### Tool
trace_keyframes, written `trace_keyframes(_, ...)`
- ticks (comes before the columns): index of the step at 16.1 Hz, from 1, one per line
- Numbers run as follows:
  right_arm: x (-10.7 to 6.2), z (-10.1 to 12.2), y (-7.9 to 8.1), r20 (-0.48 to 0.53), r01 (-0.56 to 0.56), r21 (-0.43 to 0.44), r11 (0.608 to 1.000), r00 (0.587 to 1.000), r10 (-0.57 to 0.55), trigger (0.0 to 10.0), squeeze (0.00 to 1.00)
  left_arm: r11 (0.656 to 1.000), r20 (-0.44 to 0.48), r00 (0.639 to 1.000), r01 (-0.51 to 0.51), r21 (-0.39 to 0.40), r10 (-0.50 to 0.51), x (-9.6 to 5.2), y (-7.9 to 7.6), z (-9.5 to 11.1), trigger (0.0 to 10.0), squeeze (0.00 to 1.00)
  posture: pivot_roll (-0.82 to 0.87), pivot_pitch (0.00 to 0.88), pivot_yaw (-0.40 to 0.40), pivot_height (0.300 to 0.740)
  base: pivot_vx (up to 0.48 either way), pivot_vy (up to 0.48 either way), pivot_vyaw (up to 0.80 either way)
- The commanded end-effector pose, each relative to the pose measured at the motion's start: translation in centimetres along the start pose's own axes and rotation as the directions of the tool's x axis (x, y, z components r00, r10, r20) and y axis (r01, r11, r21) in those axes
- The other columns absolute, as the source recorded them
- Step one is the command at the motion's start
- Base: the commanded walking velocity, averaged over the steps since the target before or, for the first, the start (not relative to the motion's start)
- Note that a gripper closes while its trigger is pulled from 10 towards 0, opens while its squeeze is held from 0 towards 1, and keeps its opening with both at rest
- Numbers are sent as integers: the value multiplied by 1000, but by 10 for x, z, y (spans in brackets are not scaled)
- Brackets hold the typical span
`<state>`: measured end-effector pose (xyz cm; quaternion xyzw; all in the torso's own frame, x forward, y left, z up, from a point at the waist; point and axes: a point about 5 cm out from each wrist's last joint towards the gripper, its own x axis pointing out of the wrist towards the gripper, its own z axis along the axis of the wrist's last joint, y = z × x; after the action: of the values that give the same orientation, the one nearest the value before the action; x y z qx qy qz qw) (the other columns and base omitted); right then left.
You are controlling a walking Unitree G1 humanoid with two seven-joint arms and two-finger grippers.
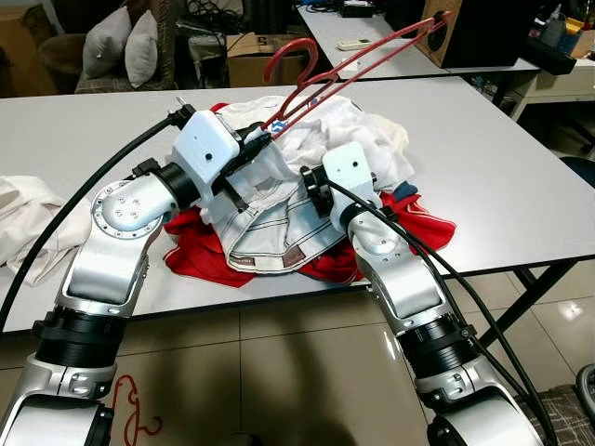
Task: Hang hanger
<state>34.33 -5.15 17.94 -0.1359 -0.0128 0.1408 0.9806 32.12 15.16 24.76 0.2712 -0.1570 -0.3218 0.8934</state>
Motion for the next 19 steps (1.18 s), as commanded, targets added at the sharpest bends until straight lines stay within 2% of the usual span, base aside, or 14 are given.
trace_keyframes(1,-1,-2,-4,-11,28,13,1000,1000,-28,4392,0,1000,7,1000,-23,12,23,-3,5,4,0,0,-11,28,8,740,0,0,0)
trace_keyframes(2,-1,-2,-4,-14,28,24,999,1000,-28,0,0,1000,7,1000,-24,12,23,-3,5,4,0,0,-11,27,10,740,0,0,0)
trace_keyframes(5,-1,-4,-3,-38,28,52,998,999,-26,0,0,1000,6,1000,-23,15,23,-3,5,4,0,0,-11,25,13,740,0,0,0)
trace_keyframes(9,-2,-12,-6,-94,41,31,999,995,-38,0,0,1000,5,1000,-12,3,12,-2,2,3,0,0,-13,25,16,740,0,0,0)
trace_keyframes(19,-2,-13,-10,-107,45,41,998,993,-40,0,0,1000,6,1000,0,0,0,-2,0,2,0,0,-13,10,14,740,0,0,0)
